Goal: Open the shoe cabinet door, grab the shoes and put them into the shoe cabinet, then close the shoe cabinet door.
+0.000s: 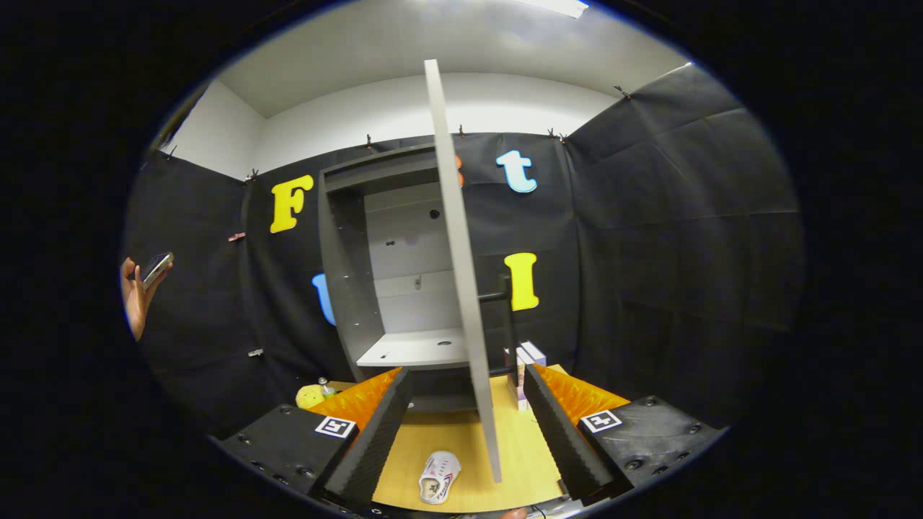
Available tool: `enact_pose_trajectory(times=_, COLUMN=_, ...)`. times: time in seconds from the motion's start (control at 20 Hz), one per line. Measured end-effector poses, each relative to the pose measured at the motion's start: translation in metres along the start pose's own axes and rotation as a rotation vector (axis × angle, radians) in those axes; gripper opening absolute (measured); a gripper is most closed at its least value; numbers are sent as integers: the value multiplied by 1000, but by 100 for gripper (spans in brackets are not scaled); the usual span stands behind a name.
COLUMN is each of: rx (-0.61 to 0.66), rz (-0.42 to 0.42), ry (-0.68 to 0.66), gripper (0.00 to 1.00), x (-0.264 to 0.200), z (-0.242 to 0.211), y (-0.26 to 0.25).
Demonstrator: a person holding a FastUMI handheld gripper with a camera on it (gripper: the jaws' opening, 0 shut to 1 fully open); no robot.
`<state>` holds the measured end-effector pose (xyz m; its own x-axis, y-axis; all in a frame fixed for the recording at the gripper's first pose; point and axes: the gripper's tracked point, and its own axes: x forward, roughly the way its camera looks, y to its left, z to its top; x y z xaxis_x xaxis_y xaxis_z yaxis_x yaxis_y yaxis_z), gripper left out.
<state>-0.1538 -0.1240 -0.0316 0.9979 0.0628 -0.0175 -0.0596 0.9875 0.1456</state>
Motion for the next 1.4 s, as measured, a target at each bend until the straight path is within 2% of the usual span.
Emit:
enact_pose_trajectory(times=0.1, rx=12, rz=33, ry=32, gripper=98, x=1, z=-14, y=27)
enact_pose_trajectory(times=0.35, rx=-8, rz=86, ry=197, gripper=98, x=8, z=-87, y=74)
enact_pose_trajectory(times=0.7, rx=-11, rz=112, ry=512, gripper=98, x=26, z=-239, y=101)
enact_pose_trajectory(times=0.95, rx=-38, rz=83, ry=691, gripper=99, x=40, z=-354, y=101)
enact_pose_trajectory(times=1.15, rx=-39, rz=2, ry=769, gripper=99, x=58, z=-434, y=79)
enact_pose_trajectory(times=1.25, rx=-34, rz=-32, ry=806, gripper=93, x=65, z=-471, y=68)
enact_pose_trajectory(times=1.3, rx=-28, rz=-45, ry=820, gripper=85, x=69, z=-488, y=66)
enact_pose_trajectory(times=1.4, rx=-36, rz=-69, ry=822, gripper=85, x=79, z=-510, y=59)
